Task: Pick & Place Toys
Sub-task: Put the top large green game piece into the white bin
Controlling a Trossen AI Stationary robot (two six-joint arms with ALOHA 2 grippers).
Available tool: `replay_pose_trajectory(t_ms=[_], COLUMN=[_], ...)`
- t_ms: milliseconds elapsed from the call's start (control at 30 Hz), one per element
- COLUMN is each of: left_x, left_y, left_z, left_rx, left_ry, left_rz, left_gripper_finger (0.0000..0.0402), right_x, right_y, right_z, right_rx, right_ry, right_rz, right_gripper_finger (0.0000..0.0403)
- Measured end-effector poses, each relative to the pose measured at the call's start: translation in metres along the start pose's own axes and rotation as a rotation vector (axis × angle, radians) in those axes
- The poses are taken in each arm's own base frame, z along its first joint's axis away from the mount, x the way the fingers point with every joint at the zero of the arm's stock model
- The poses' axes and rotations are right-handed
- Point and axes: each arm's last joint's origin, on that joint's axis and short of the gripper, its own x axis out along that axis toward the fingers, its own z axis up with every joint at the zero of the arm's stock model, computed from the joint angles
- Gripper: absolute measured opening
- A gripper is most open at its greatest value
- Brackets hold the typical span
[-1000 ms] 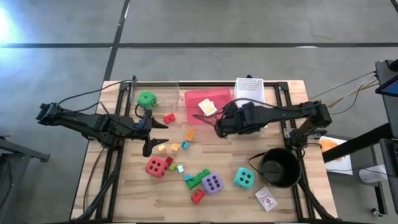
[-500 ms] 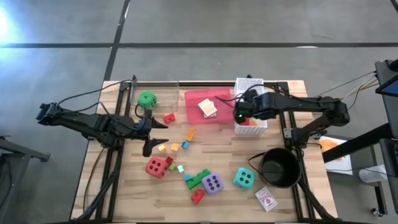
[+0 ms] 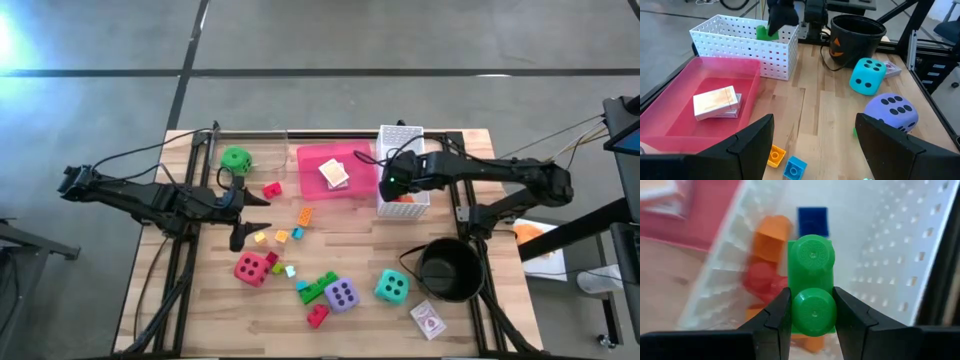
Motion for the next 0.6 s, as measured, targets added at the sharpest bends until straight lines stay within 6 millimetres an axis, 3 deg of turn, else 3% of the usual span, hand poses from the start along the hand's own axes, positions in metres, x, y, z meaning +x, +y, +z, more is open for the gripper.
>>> replay_pose_trajectory(t_ms=[600], left_x=[0.0], left_y=[0.0], left_z=[0.0], left_rx=[0.001], left_ry=[-0.001], left_rz=[0.0], left_gripper_finger=[0.0285], right_x=[0.036], right_y=[0.008], right_z=[0.007], right_rx=[-0.073], right_ry=[0.12], right_rz=[-0.107], right_gripper_finger=[0.0105])
